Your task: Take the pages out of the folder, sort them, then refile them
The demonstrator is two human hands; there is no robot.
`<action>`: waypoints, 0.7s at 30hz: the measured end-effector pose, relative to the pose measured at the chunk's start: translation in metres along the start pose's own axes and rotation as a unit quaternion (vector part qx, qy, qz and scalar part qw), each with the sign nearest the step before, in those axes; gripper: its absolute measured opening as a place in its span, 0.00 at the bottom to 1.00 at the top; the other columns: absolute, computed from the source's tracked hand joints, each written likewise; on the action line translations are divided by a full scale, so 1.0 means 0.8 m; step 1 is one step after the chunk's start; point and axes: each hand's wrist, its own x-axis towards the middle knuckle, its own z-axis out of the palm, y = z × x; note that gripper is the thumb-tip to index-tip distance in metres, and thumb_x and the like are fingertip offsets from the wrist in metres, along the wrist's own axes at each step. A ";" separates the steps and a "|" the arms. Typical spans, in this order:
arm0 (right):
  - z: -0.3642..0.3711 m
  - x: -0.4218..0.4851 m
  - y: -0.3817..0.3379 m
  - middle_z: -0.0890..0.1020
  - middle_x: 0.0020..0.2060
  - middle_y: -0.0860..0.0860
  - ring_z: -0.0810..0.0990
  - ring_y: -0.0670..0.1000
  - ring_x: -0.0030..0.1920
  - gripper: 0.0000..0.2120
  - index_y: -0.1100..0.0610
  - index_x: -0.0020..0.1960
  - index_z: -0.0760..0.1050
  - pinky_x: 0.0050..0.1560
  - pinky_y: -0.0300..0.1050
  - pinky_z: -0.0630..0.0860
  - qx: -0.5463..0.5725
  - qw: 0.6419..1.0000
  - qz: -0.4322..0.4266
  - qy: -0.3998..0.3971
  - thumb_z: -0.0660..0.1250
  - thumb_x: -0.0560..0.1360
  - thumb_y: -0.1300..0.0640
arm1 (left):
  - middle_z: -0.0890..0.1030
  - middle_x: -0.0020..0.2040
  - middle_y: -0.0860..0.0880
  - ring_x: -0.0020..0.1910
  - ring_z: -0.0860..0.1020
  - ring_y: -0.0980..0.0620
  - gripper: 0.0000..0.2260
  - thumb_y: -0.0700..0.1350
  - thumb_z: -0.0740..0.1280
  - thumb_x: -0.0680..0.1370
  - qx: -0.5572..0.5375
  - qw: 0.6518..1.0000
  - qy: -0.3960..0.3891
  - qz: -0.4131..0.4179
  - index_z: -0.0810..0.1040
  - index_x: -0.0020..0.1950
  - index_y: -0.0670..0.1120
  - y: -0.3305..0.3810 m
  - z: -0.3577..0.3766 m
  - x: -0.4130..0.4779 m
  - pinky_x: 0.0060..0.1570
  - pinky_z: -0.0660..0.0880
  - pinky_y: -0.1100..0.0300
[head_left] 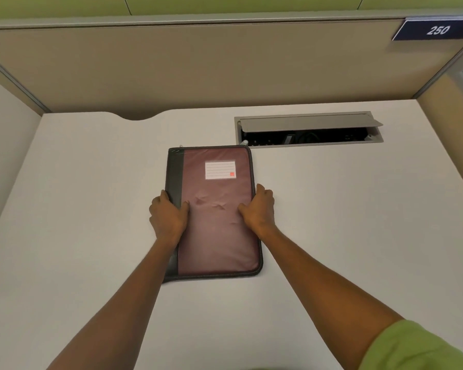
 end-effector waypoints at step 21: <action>0.023 -0.159 0.078 0.54 0.82 0.57 0.51 0.57 0.82 0.29 0.60 0.83 0.50 0.82 0.56 0.50 -0.288 0.937 -0.196 0.006 0.49 0.86 0.48 | 0.56 0.84 0.39 0.84 0.53 0.40 0.28 0.53 0.53 0.87 0.177 0.970 0.026 0.166 0.56 0.84 0.40 -0.058 0.029 -0.164 0.82 0.52 0.40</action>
